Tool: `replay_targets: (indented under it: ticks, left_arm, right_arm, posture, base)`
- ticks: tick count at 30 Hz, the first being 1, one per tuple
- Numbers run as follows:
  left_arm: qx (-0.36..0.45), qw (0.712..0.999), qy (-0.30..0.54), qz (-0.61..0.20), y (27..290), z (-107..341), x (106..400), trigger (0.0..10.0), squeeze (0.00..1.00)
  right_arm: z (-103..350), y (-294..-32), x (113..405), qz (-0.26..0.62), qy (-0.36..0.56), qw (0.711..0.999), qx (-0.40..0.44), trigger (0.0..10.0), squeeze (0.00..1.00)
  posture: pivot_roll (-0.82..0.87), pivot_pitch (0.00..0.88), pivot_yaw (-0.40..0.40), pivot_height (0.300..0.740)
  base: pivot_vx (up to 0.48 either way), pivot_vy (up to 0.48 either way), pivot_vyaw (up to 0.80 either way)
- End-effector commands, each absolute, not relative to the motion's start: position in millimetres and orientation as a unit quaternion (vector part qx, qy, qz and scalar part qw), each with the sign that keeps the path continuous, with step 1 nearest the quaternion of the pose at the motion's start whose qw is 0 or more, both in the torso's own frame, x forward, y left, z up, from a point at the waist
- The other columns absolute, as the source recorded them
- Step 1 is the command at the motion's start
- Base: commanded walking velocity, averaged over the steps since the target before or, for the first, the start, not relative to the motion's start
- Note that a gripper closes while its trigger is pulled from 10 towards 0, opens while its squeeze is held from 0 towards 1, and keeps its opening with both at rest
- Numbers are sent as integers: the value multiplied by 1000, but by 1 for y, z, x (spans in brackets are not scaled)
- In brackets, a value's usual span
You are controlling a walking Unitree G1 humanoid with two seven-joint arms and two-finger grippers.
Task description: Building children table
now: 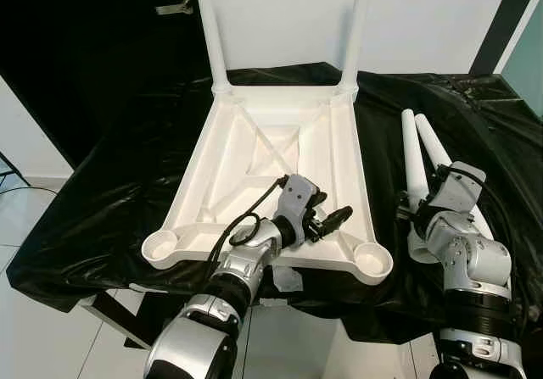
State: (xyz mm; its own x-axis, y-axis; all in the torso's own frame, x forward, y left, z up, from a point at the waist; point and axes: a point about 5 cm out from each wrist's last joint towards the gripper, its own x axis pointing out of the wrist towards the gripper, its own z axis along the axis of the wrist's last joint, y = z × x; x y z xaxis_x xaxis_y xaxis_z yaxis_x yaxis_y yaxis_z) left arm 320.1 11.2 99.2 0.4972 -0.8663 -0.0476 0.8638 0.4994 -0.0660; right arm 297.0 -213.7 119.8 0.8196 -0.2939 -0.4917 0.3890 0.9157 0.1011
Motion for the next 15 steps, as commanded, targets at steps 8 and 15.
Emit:
replay_targets:
  ticks: [8, 15]
  left_arm:
    - [11, 880, 49, -472, 15, 96, 324, 10000, 0]
    - [26, 881, 62, -469, 15, 93, 324, 10000, 0]
  right_arm:
    - [75, -200, 269, -162, 372, 897, 174, 10000, 0]
    - [73, -201, 261, -184, 393, 866, 247, 10000, 0]
  posture:
    - [-170, 0, 70, 740]
    - [-170, 0, 77, 740]
  base:
    - [0, 0, 0]
    - [0, 0, 0]
